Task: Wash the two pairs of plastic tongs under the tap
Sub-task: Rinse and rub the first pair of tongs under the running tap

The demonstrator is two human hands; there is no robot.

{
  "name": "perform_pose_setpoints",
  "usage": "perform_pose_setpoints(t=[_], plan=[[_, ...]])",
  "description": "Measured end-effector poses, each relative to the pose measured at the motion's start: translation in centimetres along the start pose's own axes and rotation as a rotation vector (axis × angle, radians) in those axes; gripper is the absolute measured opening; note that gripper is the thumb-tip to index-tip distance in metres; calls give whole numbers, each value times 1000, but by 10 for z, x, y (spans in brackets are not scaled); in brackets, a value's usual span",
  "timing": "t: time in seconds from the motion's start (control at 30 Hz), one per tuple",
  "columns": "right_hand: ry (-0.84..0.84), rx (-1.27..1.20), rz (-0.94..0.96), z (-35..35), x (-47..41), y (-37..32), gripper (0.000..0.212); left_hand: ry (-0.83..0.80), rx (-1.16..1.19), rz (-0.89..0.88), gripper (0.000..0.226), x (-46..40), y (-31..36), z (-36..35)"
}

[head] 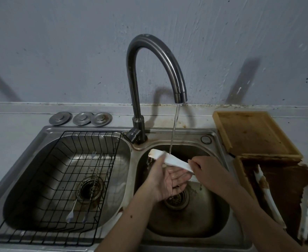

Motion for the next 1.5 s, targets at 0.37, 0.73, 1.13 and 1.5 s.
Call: perform_pose_setpoints(t=[0.37, 0.73, 1.13, 1.5], plan=[[47, 47, 15, 3, 12, 14, 38, -32, 130, 103, 118, -12, -3, 11], [122, 183, 54, 11, 7, -2, 38, 576, -1468, -1249, 47, 25, 54, 10], [132, 356, 137, 25, 5, -15, 31, 193, -843, -778, 18, 8, 84, 32], [172, 2, 134, 29, 13, -2, 19, 293, -932, -909, 33, 29, 101, 19]])
Point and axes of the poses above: each hand's wrist, its own x-axis away from the middle knuckle, its own z-axis out of the back of the hand, y = z × x, the point moved 6 cm from there along -x, towards the middle knuckle, and after that the axes turned 6 degrees about y, right-handed, at the moved point
